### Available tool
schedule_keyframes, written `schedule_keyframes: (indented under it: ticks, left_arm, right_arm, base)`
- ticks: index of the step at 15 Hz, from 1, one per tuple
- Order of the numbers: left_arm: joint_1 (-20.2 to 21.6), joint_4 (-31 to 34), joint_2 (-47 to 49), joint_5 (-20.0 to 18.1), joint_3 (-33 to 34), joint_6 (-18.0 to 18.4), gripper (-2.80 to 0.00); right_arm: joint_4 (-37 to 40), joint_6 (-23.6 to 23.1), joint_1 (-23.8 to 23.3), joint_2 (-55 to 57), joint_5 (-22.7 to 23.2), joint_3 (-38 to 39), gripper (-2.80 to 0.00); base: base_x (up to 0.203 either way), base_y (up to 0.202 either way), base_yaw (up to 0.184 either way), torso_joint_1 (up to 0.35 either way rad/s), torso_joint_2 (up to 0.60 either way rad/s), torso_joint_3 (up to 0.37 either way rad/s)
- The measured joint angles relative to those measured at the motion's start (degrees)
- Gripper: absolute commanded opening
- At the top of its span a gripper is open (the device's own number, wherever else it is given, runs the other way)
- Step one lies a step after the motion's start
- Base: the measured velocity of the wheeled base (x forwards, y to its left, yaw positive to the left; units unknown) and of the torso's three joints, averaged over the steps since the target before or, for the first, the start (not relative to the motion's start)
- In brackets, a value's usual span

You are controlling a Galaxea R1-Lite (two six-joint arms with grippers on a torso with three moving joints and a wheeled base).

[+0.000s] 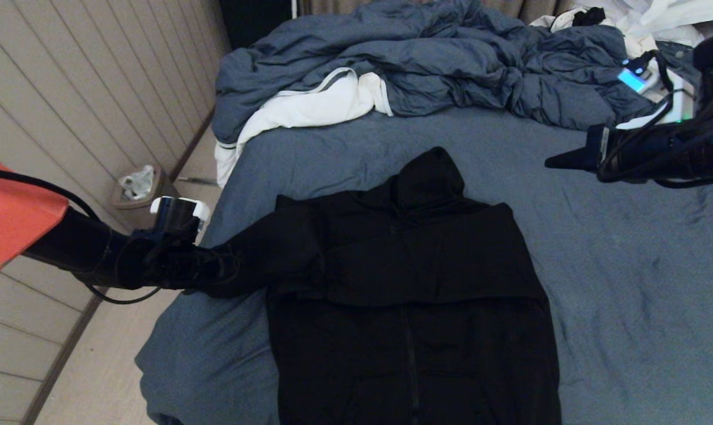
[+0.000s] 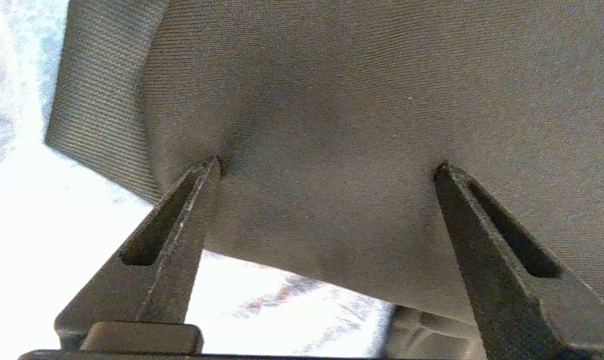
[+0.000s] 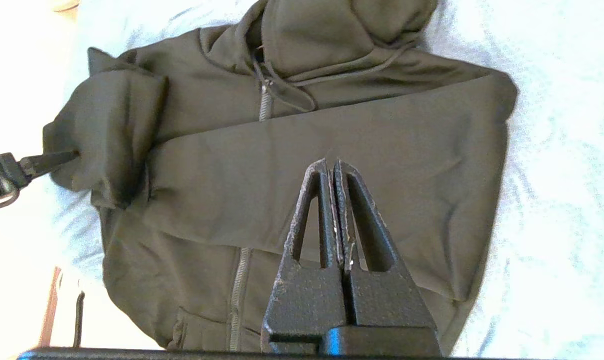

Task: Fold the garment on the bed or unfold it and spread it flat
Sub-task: Fold the black sweatshirt

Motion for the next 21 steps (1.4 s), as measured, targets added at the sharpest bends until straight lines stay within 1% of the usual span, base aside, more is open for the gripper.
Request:
schedule_keyframes:
  ticks: [3,5,6,7,16,19,21]
  left_arm:
    - [0.01,-1.78,1.26,-0.10,0.53,-0.05,0.00]
    - [0.03,-2.45,2.59,-0.35,-0.44,0.04,0.00]
    - [0.05,-2.45,3.22,-1.07,-1.09,0.12,0.00]
    - [0.05,-2.23,3.62,-1.48,-1.65,0.12,-2.80]
    - [-0.23,-1.73,4.32,-1.88,-4.64,-0.15,-2.80]
    - [-0.65,2.08,2.68,-1.90,-7.83,-0.27,-2.80]
    - [-2.14,5.47,0.27,-1.85,-10.00,-0.34,-2.80]
  right_arm:
    - [0.00,0.00,0.02,0.26,0.00,-0.14,-2.80]
    - [0.01,0.01,0.00,0.35,-0.01,-0.24,-2.80]
    - [0.00,0.00,0.00,0.37,0.03,-0.27,-2.80]
    - [0.00,0.01,-0.01,0.39,0.04,-0.27,-2.80]
    - [0.00,0.39,-0.23,0.35,0.00,-0.68,-2.80]
    - [0.02,0.44,-0.45,0.15,0.04,-0.72,-2.80]
    - [0.02,0.44,-0.67,0.00,0.04,-0.80,-2.80]
  base:
    - [0.000,0.000,0.000,0.000,0.00,0.000]
    - [0.000,0.000,0.000,0.000,0.00,0.000]
    - [0.000,0.000,0.000,0.000,0.00,0.000]
    - [0.000,0.000,0.000,0.000,0.00,0.000]
    - [0.000,0.000,0.000,0.000,0.00,0.000]
    - [0.000,0.000,0.000,0.000,0.00,0.000]
    - [0.000,0.000,0.000,0.000,0.00,0.000]
